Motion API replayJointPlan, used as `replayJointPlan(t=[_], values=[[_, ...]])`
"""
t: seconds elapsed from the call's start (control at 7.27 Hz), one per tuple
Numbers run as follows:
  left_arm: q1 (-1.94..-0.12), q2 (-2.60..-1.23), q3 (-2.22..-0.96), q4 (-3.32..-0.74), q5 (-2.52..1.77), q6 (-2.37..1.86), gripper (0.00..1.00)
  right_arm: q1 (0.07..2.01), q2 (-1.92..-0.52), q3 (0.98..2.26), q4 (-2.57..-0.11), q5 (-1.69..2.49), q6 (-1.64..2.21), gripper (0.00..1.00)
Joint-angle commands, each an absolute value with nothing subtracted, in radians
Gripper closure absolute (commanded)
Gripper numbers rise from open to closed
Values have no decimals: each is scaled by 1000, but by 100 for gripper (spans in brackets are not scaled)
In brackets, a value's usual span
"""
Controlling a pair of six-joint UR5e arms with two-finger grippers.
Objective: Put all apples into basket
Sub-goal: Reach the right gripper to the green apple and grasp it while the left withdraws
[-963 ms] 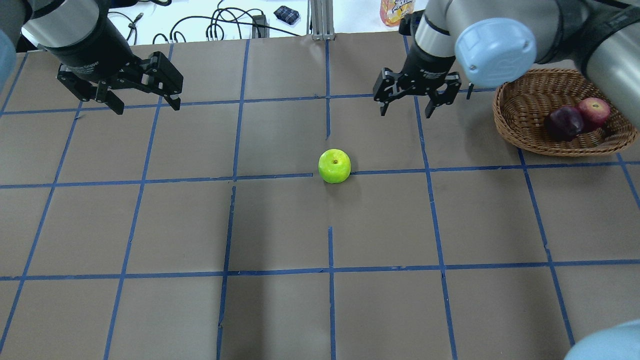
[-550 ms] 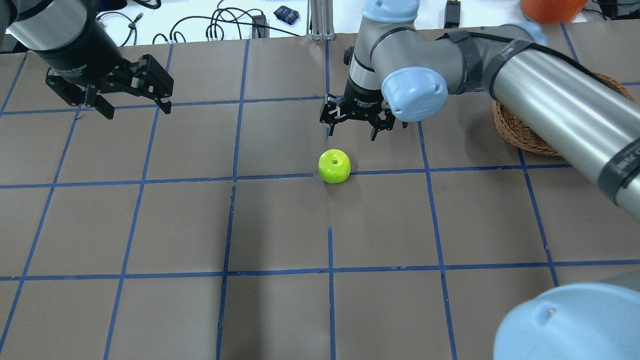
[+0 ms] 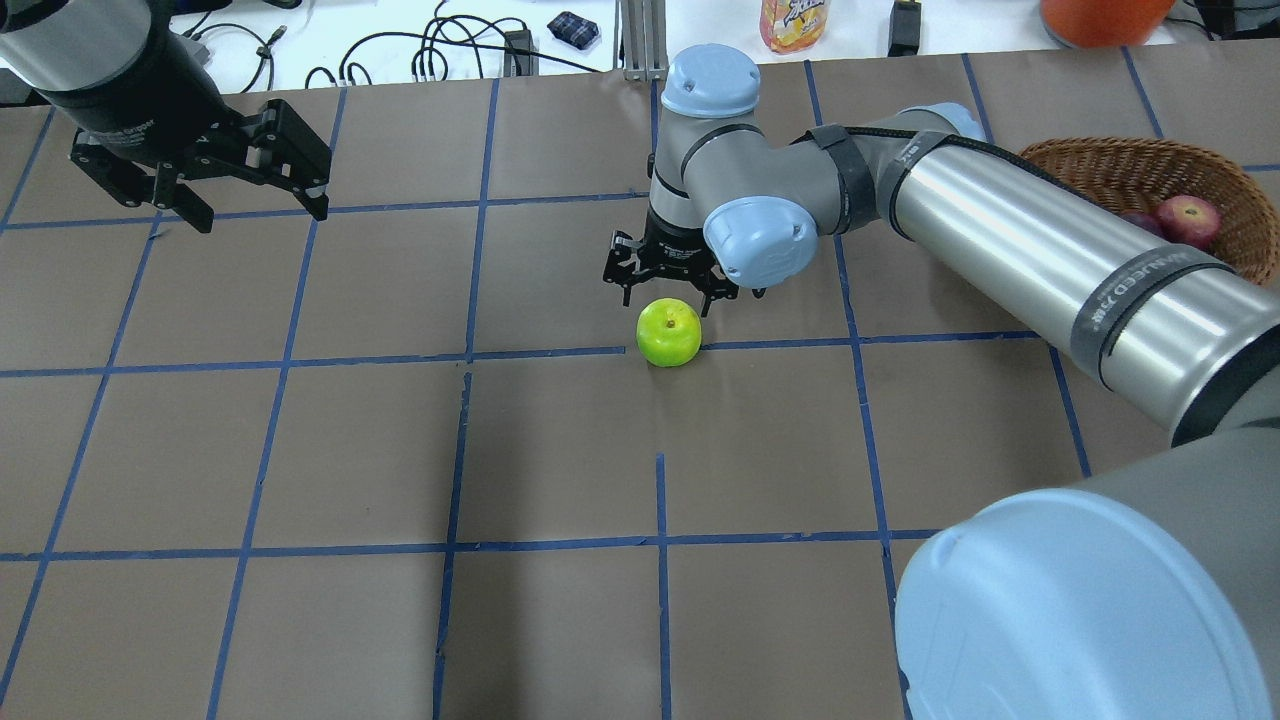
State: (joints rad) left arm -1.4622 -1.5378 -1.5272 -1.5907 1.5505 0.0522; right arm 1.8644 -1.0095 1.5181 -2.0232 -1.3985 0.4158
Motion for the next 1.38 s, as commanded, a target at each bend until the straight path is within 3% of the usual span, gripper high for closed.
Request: replayJointPlan(t=[0.0, 0.41, 0.55, 0.69, 0.83, 1.24], values=[[-1463, -1535, -1531, -1589, 1552, 52, 0, 1867, -991, 1525, -2031, -1404, 414, 0], [-1463, -1538, -1534, -1594, 1551, 52, 0, 1867, -991, 1588, -2051, -1404, 413, 0], [-1465, -1555, -1534, -1595, 1552, 52, 0, 1867, -991, 1588, -2063, -1402, 407, 29], [-1466, -1548, -1537, -1598, 1552, 52, 0, 1865, -991, 1586, -2072, -1404, 402, 85], [-1466, -1546, -1537, -1598, 1552, 51, 0, 1864, -999, 1574, -2062, -1405, 399, 100], [-1476, -1552, -1517, -1670, 1660, 55, 0, 1740, -1129, 1449, -1860, -1473, 379, 100]])
